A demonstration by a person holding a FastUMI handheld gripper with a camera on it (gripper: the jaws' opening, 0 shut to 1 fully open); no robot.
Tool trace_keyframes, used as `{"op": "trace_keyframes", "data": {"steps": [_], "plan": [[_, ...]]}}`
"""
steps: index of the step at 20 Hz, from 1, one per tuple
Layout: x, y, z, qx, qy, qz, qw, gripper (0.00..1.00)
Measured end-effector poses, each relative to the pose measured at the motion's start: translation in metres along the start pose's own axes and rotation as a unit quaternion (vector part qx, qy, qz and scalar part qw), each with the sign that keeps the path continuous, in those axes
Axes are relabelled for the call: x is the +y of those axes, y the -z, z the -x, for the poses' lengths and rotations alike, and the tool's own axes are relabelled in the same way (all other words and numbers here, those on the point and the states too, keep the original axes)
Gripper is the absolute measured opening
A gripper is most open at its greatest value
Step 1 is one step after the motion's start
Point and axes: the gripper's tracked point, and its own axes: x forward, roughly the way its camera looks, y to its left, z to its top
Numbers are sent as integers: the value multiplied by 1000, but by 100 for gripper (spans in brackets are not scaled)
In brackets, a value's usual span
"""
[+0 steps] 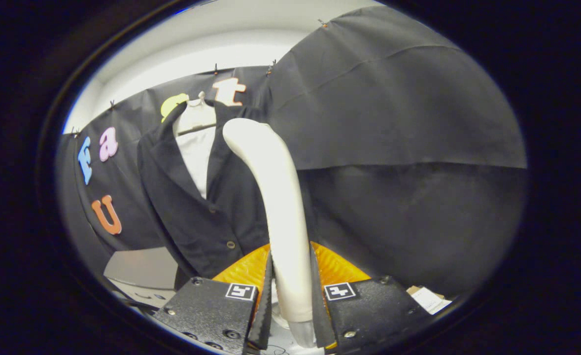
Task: Iron the clothes twice with a garment steamer, once on the left side and once on the right side.
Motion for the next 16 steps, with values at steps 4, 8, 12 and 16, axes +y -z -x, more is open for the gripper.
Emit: {"op": "trace_keyframes", "data": {"steps": [4, 8, 12, 16], "plan": [[15, -57, -36, -26, -16, -2, 1000, 37], [36, -95, -77, -40, -26, 6, 999, 37], [62, -111, -114, -44, -27, 31, 998, 37], [79, -109, -139, -46, -9, 65, 997, 37]]}}
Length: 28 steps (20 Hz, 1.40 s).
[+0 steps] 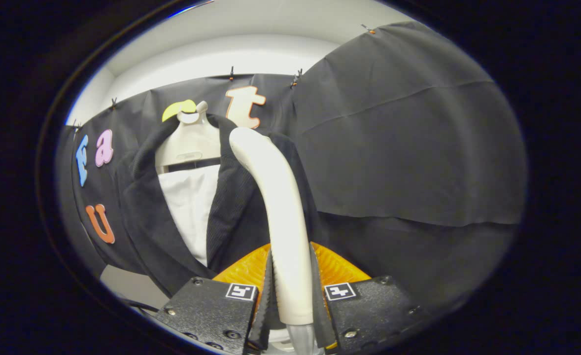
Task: Iron the clothes twice with a garment steamer, once on the left side and once on the right side.
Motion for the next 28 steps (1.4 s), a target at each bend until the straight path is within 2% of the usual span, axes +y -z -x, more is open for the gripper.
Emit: {"op": "trace_keyframes", "data": {"steps": [12, 28], "plan": [[-1, 45, 0, 22, 44, 47, 998, 37], [7, 147, 13, 98, 62, 80, 990, 38]]}}
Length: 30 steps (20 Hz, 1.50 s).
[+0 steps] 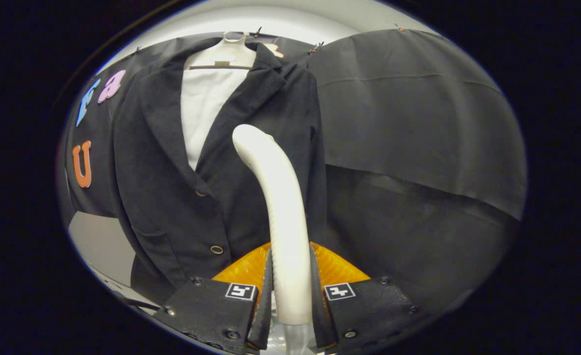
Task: Iron the clothes twice with a garment steamer, once on the left side and once on the right side.
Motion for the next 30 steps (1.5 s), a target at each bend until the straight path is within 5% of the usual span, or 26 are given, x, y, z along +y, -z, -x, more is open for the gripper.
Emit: {"op": "trace_keyframes", "data": {"steps": [30], "plan": [[0, 133, -32, 120, -16, 38, 992, 37]]}}
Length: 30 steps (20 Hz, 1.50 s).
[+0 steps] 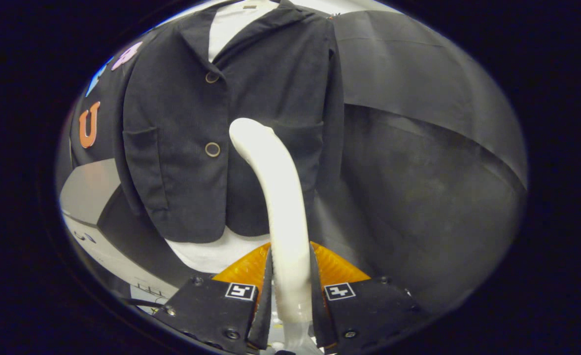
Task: Iron the clothes twice with a garment steamer, once on the left side and once on the right side.
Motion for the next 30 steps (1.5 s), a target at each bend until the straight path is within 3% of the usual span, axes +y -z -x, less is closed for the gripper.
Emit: {"op": "trace_keyframes", "data": {"steps": [7, 18, 22, 30], "plan": [[-3, 42, -20, 28, -23, 5, 999, 38], [-12, 78, -37, 43, -127, -50, 990, 38], [-16, 102, -1, 35, -137, -69, 988, 38], [10, 179, 128, 16, -96, -113, 989, 37]]}}
